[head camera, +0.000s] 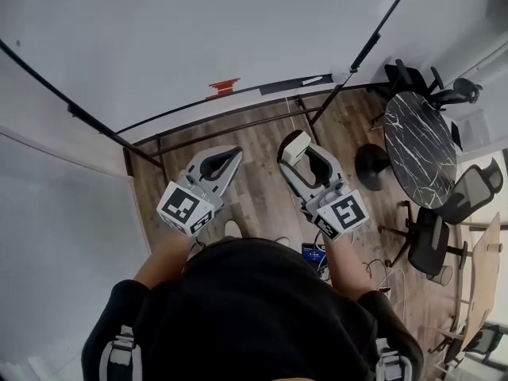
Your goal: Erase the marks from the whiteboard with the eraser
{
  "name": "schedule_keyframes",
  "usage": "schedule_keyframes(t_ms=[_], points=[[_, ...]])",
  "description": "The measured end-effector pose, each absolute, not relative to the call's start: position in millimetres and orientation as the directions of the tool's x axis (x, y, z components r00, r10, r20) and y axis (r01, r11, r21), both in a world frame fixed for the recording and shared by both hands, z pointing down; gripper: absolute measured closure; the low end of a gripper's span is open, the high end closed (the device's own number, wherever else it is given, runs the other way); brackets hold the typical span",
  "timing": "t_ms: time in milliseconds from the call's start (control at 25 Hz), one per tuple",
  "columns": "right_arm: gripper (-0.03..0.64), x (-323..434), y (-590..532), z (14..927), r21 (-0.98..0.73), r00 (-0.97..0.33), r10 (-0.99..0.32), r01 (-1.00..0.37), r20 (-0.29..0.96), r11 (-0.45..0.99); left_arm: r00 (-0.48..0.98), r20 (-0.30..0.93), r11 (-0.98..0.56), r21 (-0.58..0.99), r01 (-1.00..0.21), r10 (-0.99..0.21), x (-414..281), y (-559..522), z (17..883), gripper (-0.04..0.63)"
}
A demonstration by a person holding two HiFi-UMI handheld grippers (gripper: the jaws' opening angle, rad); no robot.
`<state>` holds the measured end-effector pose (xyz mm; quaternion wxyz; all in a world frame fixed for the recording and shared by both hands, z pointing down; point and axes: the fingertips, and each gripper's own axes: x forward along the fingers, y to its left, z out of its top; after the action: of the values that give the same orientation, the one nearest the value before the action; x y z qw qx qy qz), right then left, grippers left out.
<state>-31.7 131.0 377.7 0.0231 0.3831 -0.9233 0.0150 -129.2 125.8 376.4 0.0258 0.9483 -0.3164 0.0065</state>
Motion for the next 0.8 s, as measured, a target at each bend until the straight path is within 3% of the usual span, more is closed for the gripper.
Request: schedule_keyframes(t_ms=[440,800], points=[[0.373,-81,99,378,-0.005,-0.66,-0.75,-0.751,0.04,0.661,0.831,0.008,-0.831,0.033,-0.556,-0.556,-169,87,378,0.591],[0.373,-71,87,381,-0.04,-0.611,-0.791,-0.791,0.028,0.61,0.856,-0.003,-0.854,0.072,-0.516,-0.517,-161,72,385,0.591]])
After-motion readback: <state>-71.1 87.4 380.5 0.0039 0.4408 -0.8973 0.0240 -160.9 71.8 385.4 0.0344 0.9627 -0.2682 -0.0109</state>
